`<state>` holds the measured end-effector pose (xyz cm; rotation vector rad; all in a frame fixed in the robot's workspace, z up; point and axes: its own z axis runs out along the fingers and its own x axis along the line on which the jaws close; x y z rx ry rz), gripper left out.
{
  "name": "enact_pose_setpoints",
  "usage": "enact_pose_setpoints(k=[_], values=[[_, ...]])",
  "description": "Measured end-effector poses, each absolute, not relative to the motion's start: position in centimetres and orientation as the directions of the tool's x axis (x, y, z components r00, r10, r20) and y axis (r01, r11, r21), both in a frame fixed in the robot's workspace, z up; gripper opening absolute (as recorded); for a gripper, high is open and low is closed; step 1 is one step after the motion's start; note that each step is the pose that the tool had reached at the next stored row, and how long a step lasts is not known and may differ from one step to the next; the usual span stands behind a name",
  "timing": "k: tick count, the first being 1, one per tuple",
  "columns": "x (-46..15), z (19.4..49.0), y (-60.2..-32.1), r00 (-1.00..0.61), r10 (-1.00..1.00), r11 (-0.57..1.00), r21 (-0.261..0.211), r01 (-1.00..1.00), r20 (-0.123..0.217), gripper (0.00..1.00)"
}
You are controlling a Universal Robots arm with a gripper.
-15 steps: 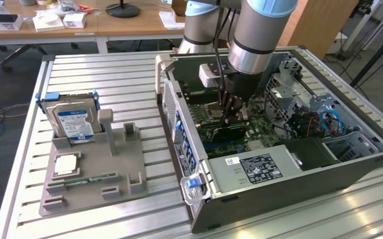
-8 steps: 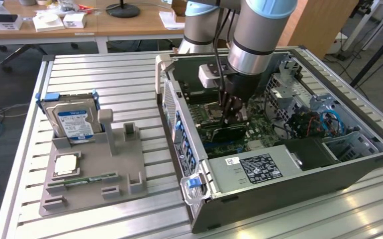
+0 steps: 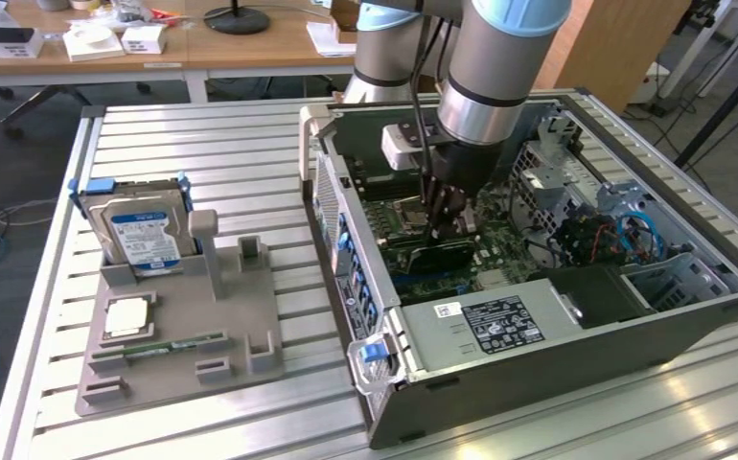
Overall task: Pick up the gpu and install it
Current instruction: 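Press down on the gpu until it lock into place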
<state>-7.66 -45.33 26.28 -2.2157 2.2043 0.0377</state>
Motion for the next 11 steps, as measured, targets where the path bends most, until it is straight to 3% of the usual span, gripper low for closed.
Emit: enact_pose_setpoints(k=[11], values=[[-7.71, 26.23, -45.33, 0.005, -1.0, -0.005, 0.006, -1.0, -0.028, 0.1]])
